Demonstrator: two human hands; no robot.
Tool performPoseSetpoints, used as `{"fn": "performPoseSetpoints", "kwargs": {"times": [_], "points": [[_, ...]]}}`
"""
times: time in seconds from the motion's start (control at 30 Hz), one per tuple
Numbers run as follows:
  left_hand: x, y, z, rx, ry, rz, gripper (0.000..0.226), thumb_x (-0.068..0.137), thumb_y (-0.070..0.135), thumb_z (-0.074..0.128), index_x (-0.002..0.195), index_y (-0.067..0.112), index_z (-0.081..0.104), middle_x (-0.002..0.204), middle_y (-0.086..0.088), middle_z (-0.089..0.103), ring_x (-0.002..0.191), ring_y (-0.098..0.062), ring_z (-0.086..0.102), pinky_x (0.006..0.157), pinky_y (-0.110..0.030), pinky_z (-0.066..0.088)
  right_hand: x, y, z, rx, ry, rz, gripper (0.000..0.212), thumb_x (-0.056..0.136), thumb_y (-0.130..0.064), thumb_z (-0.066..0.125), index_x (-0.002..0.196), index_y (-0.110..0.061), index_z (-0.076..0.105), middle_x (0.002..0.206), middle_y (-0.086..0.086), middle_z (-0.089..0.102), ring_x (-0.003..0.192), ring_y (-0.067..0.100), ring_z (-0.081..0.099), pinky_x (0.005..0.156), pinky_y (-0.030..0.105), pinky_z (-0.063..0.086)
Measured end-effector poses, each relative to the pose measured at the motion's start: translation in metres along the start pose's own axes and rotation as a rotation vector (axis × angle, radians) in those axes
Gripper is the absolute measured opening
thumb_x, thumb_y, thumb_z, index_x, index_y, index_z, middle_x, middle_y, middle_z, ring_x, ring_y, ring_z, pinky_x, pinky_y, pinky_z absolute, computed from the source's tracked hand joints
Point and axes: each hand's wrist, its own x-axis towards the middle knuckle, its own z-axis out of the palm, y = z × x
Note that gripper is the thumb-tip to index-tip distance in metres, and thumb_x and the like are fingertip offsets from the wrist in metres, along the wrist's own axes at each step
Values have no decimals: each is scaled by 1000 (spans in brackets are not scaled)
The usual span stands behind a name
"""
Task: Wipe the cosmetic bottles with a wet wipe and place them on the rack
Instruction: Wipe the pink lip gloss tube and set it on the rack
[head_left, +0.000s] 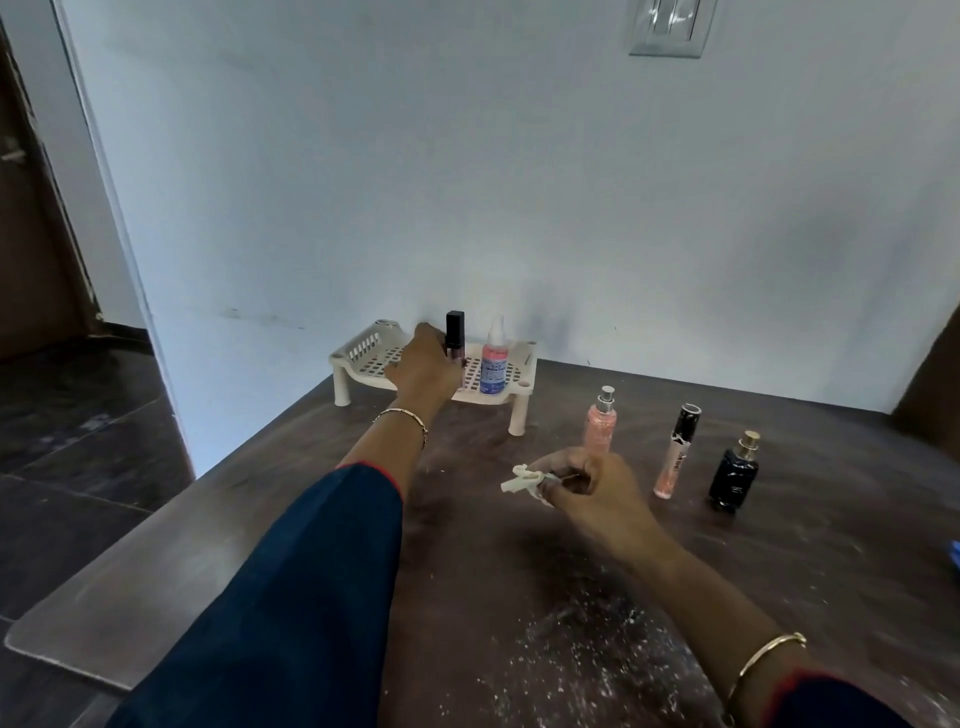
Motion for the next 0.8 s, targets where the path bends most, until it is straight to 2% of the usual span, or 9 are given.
{"fn": "performPoseSetpoints", "kwargs": {"times": [0.27,0.47,0.63,0.73,0.8], "points": [[2,-9,5,57,-6,40,34,85,26,63,114,17,48,110,-1,67,111,-26,59,103,-47,34,6,-2,1,-71,-34,-27,16,85,-5,66,88,-18,75,77,-6,73,67,-1,63,61,9,46],[-6,-6,-9,49,-52,26,48,81,22,65,123,20,43,115,1,65,114,-24,57,105,-47,32,3,-5,-1,-137,-9,-43,16,84,-8,66,87,-21,75,76,-9,73,67,-2,63,59,10,45],[-21,13,-33,46,-29,12,67,78,24,70,134,19,33,132,-4,51,125,-26,48,105,-49,29,-14,-15,-20,-169,13,-16,21,84,-8,65,83,-27,74,76,-11,71,69,2,63,60,13,46],[-45,35,-41,98,57,86,65,80,29,67,135,18,33,137,-7,42,130,-29,38,106,-52,25,-32,-18,-34,-146,27,33,18,86,-6,64,90,-21,74,81,-10,70,72,1,63,59,6,43],[-65,52,-43,112,77,161,61,81,28,64,134,19,35,138,-7,39,131,-29,35,107,-52,22,-48,-17,-45,-142,55,64,17,86,-6,64,93,-19,74,87,-5,73,80,6,66,66,11,47]]}}
